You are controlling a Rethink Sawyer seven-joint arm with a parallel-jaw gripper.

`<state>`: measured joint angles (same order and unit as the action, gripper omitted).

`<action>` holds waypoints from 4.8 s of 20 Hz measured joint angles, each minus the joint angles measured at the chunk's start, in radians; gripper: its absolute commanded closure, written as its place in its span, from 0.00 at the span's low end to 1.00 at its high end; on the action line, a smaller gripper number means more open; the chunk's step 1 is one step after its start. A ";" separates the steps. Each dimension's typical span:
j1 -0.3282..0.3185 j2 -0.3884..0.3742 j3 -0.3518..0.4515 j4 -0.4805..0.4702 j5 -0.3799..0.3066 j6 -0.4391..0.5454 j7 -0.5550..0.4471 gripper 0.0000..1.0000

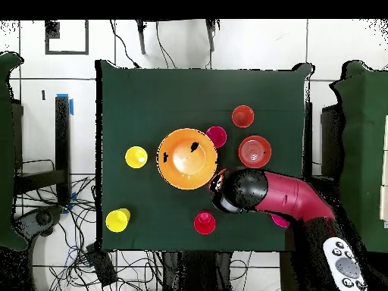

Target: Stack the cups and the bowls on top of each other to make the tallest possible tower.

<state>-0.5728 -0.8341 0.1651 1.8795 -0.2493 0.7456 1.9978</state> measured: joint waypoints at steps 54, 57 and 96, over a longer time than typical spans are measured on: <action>-0.254 0.148 0.184 0.005 -0.256 -0.137 0.000 0.00; -0.283 0.118 0.207 0.019 -0.256 -0.137 0.000 0.00; -0.369 0.232 0.244 0.040 -0.485 -0.137 0.000 0.00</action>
<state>-0.9422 -0.6017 0.4089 1.9196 -0.7338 0.6084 1.9978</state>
